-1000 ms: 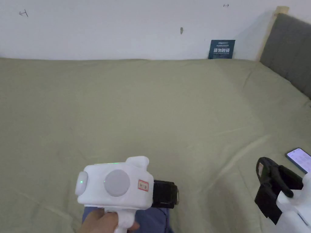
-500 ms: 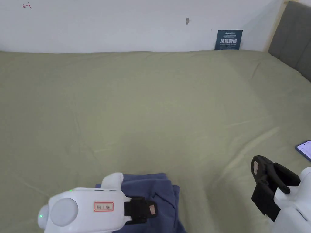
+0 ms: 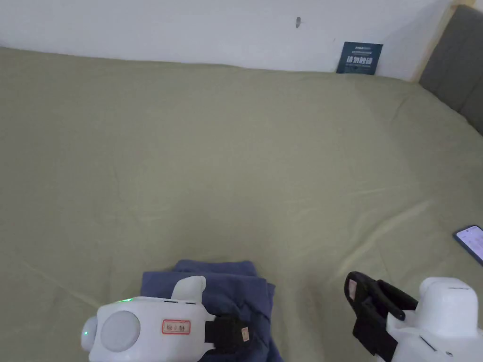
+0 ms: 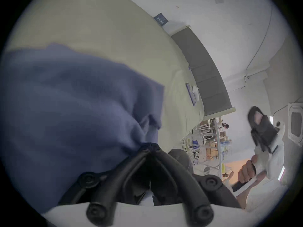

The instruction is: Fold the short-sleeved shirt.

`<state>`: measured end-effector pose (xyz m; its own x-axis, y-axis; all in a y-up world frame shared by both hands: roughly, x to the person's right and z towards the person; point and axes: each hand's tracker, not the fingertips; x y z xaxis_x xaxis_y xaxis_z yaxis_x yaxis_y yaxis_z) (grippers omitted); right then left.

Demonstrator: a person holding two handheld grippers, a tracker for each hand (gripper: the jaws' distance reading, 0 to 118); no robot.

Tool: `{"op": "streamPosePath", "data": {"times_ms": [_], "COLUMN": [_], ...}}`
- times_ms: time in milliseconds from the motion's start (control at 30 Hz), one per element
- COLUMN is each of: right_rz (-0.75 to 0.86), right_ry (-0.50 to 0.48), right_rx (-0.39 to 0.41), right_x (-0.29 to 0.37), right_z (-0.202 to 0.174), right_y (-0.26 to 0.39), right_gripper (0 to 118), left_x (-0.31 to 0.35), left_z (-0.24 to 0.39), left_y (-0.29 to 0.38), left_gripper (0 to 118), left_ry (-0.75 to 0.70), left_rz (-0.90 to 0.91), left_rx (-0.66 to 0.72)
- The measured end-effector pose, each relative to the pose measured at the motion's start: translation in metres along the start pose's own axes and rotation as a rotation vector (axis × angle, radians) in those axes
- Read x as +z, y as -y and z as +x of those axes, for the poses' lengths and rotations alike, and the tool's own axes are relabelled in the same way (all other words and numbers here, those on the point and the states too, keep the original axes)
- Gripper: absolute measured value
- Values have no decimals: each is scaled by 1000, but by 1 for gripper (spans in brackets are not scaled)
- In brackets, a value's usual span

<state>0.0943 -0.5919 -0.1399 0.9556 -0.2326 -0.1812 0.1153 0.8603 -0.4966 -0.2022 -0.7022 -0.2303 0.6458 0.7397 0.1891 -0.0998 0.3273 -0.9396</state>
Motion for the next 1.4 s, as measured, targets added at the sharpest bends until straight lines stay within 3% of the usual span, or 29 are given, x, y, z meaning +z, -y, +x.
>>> {"op": "streamPosePath", "data": {"times_ms": [133, 300, 433, 500, 567, 600, 633, 667, 700, 733, 800, 867, 1100, 1167, 1200, 1233, 1400], "right_rz": [-205, -438, -599, -656, -684, -674, -666, -668, -677, -678, -682, -684, -684, -685, -685, -684, -667], "right_ry": [-269, -563, -653, -597, -784, -789, -776, -774, -780, -775, -781, -790, -789, -783, -781, -775, -701], "right_rx": [-111, -354, -475, -518, -759, -799, -763, -733, -718, -709, -710, -719, -719, -717, -717, -717, -615], "right_x": [-52, -128, -181, -204, -218, -219, -218, -217, -217, -217, -219, -220, -216, -216, -215, -213, -204], "right_z": [-9, -10, 12, 35, 61, 66, 68, 70, 70, 70, 70, 72, 66, 65, 64, 63, 51], "right_y": [11, 41, 78, 100, 115, 115, 114, 112, 111, 110, 110, 112, 110, 109, 108, 107, 92], "right_gripper": [0, 0, 0, 0, 0, 0, 0, 0, 0, 0, 0, 0, 0, 0, 0, 0, 0], "left_x": [66, 120, 135, 137, 137, 137, 136, 135, 133, 130, 118, 101, 56, 49, 48, 46, 53], "left_z": [2, -24, -57, -68, -79, -84, -88, -92, -96, -100, -110, -117, -118, -109, -107, -107, -107], "left_y": [0, 6, 4, 1, -2, -4, -5, -8, -10, -12, -18, -25, -44, -44, -43, -43, -43], "left_gripper": [0, 0, 0, 0, 0, 0, 2, 13, 36, 86, 106, 113, 109, 91, 66, 26, 26], "left_ry": [-51, -179, -224, -230, -236, -239, -236, -223, -219, -198, -45, 33, 170, 128, 96, 12, 59], "left_rz": [104, 158, 185, 184, 175, 171, 167, 157, 158, 156, 112, 73, 1, -28, -27, -39, -28], "left_rx": [-32, -21, 64, 77, 96, 104, 113, 126, 140, 152, 196, 231, 230, 157, 145, 131, 149]}}
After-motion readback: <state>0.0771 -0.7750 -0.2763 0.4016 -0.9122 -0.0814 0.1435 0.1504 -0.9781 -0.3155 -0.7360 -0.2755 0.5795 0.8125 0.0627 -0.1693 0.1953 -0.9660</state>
